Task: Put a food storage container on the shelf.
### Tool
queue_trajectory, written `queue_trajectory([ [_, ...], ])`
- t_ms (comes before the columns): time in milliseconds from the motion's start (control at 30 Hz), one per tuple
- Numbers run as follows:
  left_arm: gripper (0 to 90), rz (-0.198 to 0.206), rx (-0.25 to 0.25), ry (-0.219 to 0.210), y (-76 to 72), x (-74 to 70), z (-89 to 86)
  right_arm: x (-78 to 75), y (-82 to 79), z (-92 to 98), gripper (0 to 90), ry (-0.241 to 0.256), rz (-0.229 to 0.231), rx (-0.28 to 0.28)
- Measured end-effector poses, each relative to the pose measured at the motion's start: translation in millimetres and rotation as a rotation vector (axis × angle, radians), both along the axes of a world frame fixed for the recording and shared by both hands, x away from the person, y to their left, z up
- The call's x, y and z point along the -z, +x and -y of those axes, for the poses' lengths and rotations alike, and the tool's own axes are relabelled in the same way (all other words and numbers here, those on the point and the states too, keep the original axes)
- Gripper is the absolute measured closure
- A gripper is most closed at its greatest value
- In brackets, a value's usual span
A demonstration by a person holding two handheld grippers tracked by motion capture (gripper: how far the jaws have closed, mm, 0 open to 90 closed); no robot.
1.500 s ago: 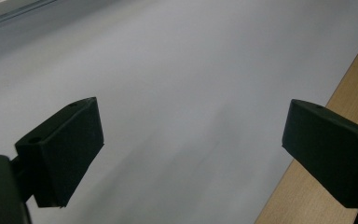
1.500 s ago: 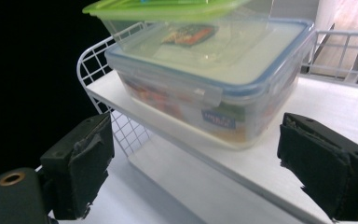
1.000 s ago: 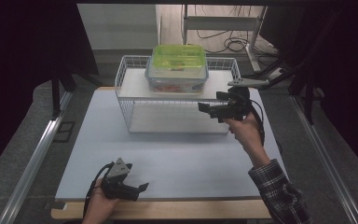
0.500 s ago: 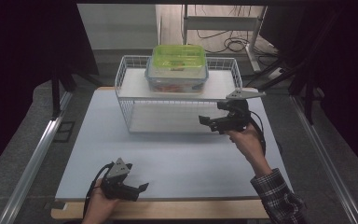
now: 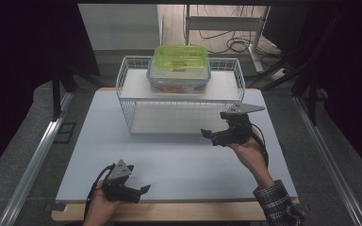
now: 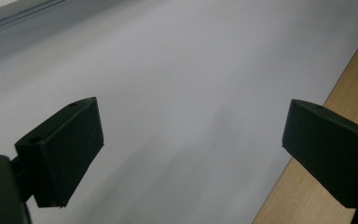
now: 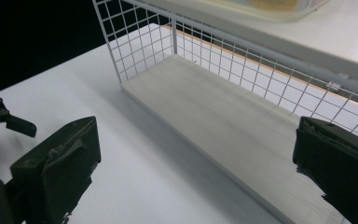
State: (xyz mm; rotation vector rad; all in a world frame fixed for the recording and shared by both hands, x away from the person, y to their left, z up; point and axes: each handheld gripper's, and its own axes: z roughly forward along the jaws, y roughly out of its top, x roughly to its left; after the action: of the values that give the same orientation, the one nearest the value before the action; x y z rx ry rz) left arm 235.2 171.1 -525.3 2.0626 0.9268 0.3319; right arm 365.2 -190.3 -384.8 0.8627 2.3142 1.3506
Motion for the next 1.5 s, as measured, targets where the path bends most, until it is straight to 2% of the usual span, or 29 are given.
queue_trajectory([
  [167,5.3,0.001,-0.001,0.0,-0.2,-0.1,0.0,8.6,-5.9,1.4,0.1,0.002,0.006,0.0],
  [267,5.2,0.0,-0.001,0.0,0.0,0.0,-0.2,13.6,-9.3,3.5,0.2,0.032,0.003,-0.01],
  [500,4.7,0.006,0.002,-0.011,-0.5,0.0,0.3,22.0,-15.6,7.1,0.3,0.032,0.004,0.0],
  [700,4.1,0.015,0.002,-0.02,-1.0,-0.9,0.2,30.1,-20.4,7.9,0.3,0.009,-0.011,0.006],
  [1000,5.2,0.014,0.011,-0.072,-1.0,-2.6,-2.2,39.6,-26.0,9.7,0.4,-0.036,-0.006,0.008],
  [1133,5.7,0.02,0.015,-0.091,-1.0,-3.0,-3.3,46.0,-28.4,11.5,0.1,-0.035,-0.008,0.005],
  [1300,5.6,0.022,0.018,-0.093,-0.6,-2.1,-3.6,52.5,-32.6,12.8,0.0,-0.047,-0.015,0.006],
  [1500,4.4,0.031,0.029,-0.072,-0.3,-0.2,-2.0,54.6,-39.0,17.0,0.0,-0.052,-0.007,0.01],
])
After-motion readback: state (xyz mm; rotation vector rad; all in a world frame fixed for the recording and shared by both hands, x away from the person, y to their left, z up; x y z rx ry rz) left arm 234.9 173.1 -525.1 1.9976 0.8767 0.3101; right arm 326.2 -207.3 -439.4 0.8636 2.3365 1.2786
